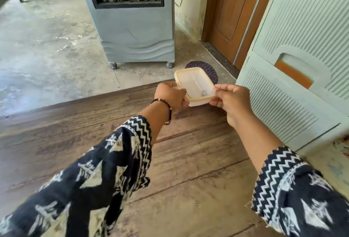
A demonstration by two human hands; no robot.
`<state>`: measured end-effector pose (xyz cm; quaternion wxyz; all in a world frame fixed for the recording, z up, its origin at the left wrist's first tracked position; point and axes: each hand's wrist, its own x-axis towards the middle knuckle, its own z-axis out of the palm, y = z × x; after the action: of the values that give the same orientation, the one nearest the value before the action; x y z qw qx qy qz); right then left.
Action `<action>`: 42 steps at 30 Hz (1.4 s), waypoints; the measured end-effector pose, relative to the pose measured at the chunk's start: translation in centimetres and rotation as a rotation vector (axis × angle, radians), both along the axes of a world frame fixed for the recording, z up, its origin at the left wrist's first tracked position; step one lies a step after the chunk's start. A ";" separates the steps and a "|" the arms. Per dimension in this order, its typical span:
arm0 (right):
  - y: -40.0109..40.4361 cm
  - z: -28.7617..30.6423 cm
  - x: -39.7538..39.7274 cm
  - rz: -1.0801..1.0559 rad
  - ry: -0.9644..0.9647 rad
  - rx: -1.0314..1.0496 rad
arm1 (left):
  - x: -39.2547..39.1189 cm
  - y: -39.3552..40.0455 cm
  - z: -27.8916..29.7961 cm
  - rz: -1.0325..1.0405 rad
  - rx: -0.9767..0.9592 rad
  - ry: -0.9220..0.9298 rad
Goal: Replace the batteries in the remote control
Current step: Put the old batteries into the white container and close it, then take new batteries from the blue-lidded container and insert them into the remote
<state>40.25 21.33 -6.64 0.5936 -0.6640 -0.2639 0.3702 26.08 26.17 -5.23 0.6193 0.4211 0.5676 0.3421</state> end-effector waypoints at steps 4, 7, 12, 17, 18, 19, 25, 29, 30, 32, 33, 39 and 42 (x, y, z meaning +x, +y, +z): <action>0.8 0.1 0.7 0.018 0.030 0.015 | 0.4 0.6 0.1 -0.008 0.012 0.009; 0.9 0.2 0.6 0.030 0.054 0.018 | 0.4 0.7 0.1 0.008 0.039 0.039; 1.2 0.4 0.2 0.033 0.053 -0.001 | 0.4 0.8 0.4 0.027 0.027 0.029; 0.9 0.7 -0.5 0.013 0.090 -0.009 | 0.3 0.5 0.5 0.043 0.026 0.023; 0.8 0.8 -0.6 0.001 0.108 -0.009 | 0.3 0.3 0.6 0.051 0.017 0.031; 0.5 0.8 -0.7 -0.016 0.124 -0.011 | 0.0 0.0 0.5 0.067 0.009 0.043; -3.4 0.7 -2.4 -0.091 0.094 -0.005 | -2.7 -4.2 0.9 0.124 0.092 0.123; -8.2 1.8 -6.0 -0.011 0.064 0.022 | -4.9 -9.5 2.3 0.179 0.126 0.027; -9.6 2.1 -7.1 0.025 0.070 0.035 | -5.7 -10.9 2.7 0.198 0.132 0.007; -12.3 2.8 -9.4 0.091 0.089 0.049 | -7.4 -13.7 3.3 0.214 0.136 -0.020; -13.5 3.0 -10.4 0.117 0.096 0.043 | -8.3 -15.0 3.4 0.217 0.152 -0.038; -20.6 4.5 -17.4 0.275 0.122 -0.019 | -15.5 -23.6 4.8 0.271 0.172 -0.097; -23.6 4.5 -21.2 0.359 0.127 -0.053 | -19.9 -27.4 4.5 0.334 0.193 -0.100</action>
<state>19.00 -2.23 -2.18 0.5159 -0.5967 -0.3303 0.5183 6.20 -1.23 -0.71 0.5381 0.3610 0.5626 0.5134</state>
